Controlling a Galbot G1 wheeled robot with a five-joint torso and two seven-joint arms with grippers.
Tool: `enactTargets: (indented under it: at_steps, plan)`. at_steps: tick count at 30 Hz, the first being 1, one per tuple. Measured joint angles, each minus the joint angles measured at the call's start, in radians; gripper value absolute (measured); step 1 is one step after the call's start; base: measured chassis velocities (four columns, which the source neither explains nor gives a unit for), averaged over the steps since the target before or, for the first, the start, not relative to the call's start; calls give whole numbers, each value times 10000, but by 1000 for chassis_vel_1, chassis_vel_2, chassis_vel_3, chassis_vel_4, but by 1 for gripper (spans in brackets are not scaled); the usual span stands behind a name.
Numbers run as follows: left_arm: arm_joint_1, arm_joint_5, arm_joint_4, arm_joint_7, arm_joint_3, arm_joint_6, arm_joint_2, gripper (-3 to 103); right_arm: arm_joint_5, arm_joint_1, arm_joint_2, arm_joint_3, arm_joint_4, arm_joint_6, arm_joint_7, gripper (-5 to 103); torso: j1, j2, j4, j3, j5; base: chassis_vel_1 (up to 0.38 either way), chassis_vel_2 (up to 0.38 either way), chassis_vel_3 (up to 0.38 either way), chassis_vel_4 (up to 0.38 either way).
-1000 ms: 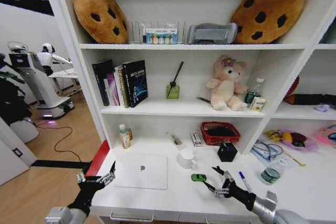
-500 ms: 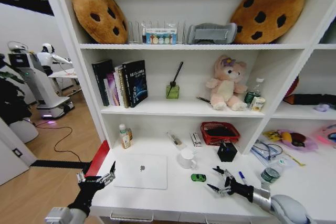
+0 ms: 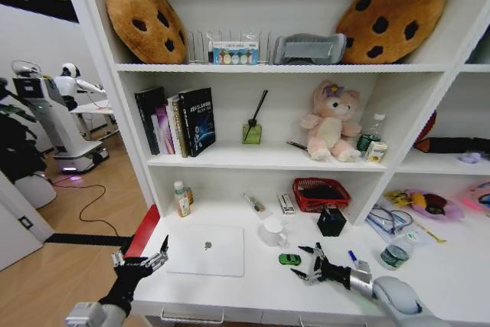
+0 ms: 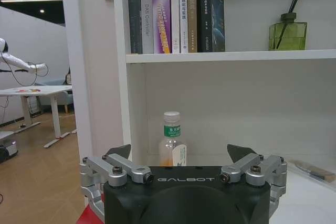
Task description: Organize the objects on the table.
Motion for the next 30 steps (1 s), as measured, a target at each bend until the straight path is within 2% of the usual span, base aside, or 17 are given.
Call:
enactTargets:
  at_steps: [3, 6, 9, 10, 11, 13, 14, 15, 16, 18, 19, 26, 28, 30]
  plan:
    - [0, 0, 0, 0, 0, 0, 0, 100, -134, 111, 91, -174, -29, 36, 37, 90, 0, 1, 0, -1, -4, 0, 0, 0, 0]
    - [0, 0, 0, 0, 0, 0, 0, 100, -163, 116, 113, -192, -39, 61, 42, 85, 0, 3, 0, -1, -4, 0, 0, 0, 0]
    - [0, 0, 0, 0, 0, -1, 0, 100, -205, 57, 165, -230, -41, 143, 131, 69, -2, 4, 0, -3, -1, 0, 0, 0, 0]
    - [0, 0, 0, 0, 0, -1, 0, 100, -205, 57, 165, -230, -41, 143, 131, 69, -2, 4, 0, -3, -1, 0, 0, 0, 0]
    - [0, 0, 0, 0, 0, -1, 0, 100, -214, 21, 166, -220, -30, 163, 130, 63, -2, 4, 1, -3, -1, 0, 0, 0, 0]
    - [0, 0, 0, 0, 0, 0, 0, 100, -224, 0, 166, -207, -20, 170, 122, 63, -2, 4, 1, -3, 1, 0, 0, 0, 0]
    - [0, 0, 0, 0, 0, -1, 0, 100, -237, -30, 167, -187, -2, 174, 90, 52, -2, 4, 2, -3, 1, 0, 0, 0, 0]
    - [0, -1, 0, 0, 0, 0, 1, 100, -242, -44, 166, -172, 7, 174, 74, 52, -2, 4, 2, -2, 3, 0, 0, 0, 0]
    - [-1, -1, 0, 0, 0, -1, 1, 100, -252, -79, 175, -129, 41, 175, 48, 42, -1, 2, 3, -1, 3, 0, 0, 0, 0]
    - [-1, 0, 0, 0, 0, -1, 0, 100, -255, -125, 187, -86, 93, 174, 46, 42, -1, 0, 2, 1, 6, 0, 0, 0, 0]
    - [-1, 0, 0, 1, 0, -1, 1, 100, -258, -171, 191, -47, 151, 169, 65, 37, -1, -2, 3, 2, 6, 0, 0, 0, 0]
    - [-1, -1, 0, 0, 0, -1, 1, 100, -170, -333, 169, 116, 375, 70, 70, 37, 2, -5, 0, 4, 9, 0, 0, 0, 0]
    - [-1, -1, 0, 0, 0, 0, 0, 100, -12, -477, 101, 254, 656, 3, -8, 37, 3, -6, -6, 6, 13, 0, 0, 0, 0]
    - [-1, -2, 1, 2, 0, 0, 1, 100, 413, -701, -79, 510, 1374, -59, -92, 37, 2, -6, -2, 5, 5, 0, 0, 0, 0]
